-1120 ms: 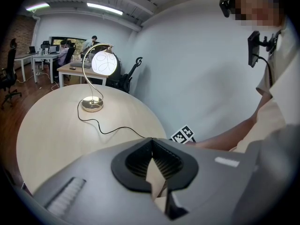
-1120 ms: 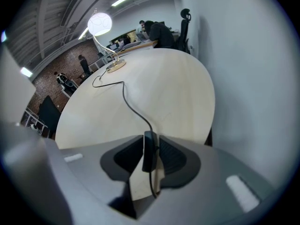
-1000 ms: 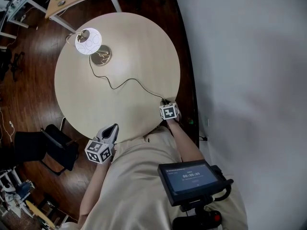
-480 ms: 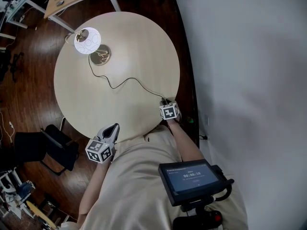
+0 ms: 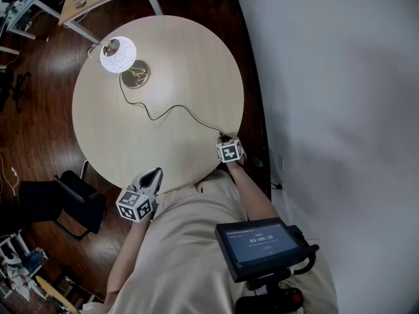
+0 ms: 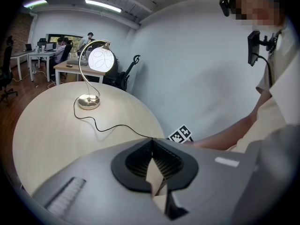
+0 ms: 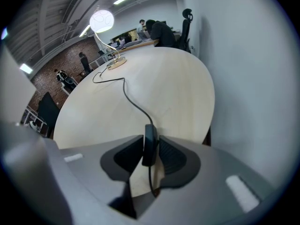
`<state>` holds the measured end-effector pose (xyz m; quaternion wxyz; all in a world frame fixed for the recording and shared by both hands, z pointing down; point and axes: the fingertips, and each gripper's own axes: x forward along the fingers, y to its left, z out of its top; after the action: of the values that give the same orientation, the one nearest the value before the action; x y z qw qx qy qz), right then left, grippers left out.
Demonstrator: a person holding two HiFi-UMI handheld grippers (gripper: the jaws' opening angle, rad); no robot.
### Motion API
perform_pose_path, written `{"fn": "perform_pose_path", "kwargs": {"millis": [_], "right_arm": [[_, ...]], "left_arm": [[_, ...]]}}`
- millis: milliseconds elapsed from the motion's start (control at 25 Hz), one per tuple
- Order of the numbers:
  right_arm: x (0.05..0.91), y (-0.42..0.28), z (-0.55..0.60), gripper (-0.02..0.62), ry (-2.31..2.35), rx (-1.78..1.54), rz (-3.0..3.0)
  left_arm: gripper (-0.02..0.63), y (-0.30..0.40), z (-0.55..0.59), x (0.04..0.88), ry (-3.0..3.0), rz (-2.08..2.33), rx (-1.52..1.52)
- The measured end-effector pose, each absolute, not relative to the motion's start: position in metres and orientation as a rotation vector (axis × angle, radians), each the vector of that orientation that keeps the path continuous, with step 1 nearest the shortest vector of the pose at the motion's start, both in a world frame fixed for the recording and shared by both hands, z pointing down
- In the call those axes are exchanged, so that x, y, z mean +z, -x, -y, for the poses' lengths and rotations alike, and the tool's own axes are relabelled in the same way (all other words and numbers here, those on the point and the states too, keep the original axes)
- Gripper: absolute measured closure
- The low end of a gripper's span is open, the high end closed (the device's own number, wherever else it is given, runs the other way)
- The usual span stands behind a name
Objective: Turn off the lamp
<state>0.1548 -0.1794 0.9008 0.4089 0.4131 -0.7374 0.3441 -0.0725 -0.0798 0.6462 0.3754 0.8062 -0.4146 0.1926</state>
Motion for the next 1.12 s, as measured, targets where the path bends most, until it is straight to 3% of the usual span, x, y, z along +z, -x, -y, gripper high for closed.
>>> {"fn": "perform_pose_path", "kwargs": {"millis": [720, 1120], "right_arm": [[0.902, -0.151, 0.177, 0.528, -0.952, 0.721, 1.805], [0.895, -0.161, 0.168, 0.478, -1.058, 0.685, 1.788]], "left_arm": [[0.627, 0.083, 0.064, 0.643, -2.068, 1.080, 0.500], [0.627, 0.087, 0.048, 0.636, -2.086, 1.095, 0.511]]}}
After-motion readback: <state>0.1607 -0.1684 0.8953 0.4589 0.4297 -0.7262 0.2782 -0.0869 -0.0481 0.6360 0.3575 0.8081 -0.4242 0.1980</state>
